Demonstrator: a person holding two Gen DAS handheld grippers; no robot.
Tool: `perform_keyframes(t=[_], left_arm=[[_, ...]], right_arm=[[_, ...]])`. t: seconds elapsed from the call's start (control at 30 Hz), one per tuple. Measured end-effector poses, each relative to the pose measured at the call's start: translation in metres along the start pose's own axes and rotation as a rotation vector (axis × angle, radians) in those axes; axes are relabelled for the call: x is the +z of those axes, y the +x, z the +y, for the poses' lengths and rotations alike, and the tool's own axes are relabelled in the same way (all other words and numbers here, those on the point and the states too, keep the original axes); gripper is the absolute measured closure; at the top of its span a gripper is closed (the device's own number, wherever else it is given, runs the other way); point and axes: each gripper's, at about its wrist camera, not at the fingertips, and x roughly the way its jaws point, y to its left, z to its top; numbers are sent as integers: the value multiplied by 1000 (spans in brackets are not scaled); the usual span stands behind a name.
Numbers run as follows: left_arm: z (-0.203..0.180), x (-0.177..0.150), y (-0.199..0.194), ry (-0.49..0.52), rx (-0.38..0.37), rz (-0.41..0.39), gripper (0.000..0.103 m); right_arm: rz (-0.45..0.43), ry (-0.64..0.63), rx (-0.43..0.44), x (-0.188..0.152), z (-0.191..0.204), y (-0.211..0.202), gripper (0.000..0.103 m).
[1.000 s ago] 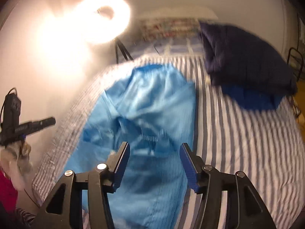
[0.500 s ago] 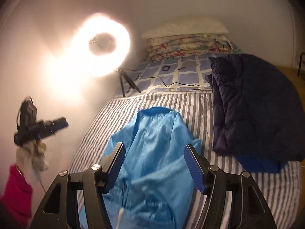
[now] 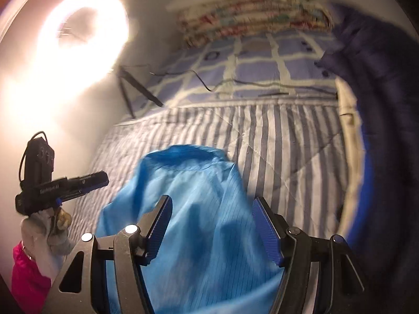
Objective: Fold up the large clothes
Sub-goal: 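Grasp the coat collar with the left tool while the right tool grasps its edge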
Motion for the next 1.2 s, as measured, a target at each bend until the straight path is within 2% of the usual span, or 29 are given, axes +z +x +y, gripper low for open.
perform_keyframes(t=[0.1,0.2,0.27,0.33,0.37,0.4,0.43,0.47,0.5,0.6,0.87,1.03,1.2], left_arm=[[8,11,27,-18,-15,56,54],[12,16,48,-20,0,102,54],[9,17,59,10,-4,122,54],[5,19,64,42,-8,111,64],[4,21,66,45,-11,112,78],[2,21,66,47,-16,105,87],[-2,21,65,63,-18,90,91],[-7,20,62,83,-20,70,97],[-13,19,60,99,-24,49,99],[-22,14,41,111,-46,-21,102],[-41,-6,-31,144,-109,-133,103],[-64,-46,-91,208,-129,-182,103],[-83,-88,-144,237,-129,-213,103]], right_arm=[[31,31,2,11,-12,33,37],[78,61,-12,22,-24,61,37],[111,86,1,27,-31,76,40],[139,99,48,30,-36,89,45],[139,95,58,31,-36,92,49],[136,90,63,32,-35,93,61],[132,85,70,32,-34,94,69],[131,79,83,33,-32,95,82],[127,62,92,33,-27,96,90],[72,-26,70,36,-5,84,100],[-66,-71,146,28,29,14,103],[-120,-85,144,8,49,-40,103],[-171,-82,156,-27,72,-99,103]])
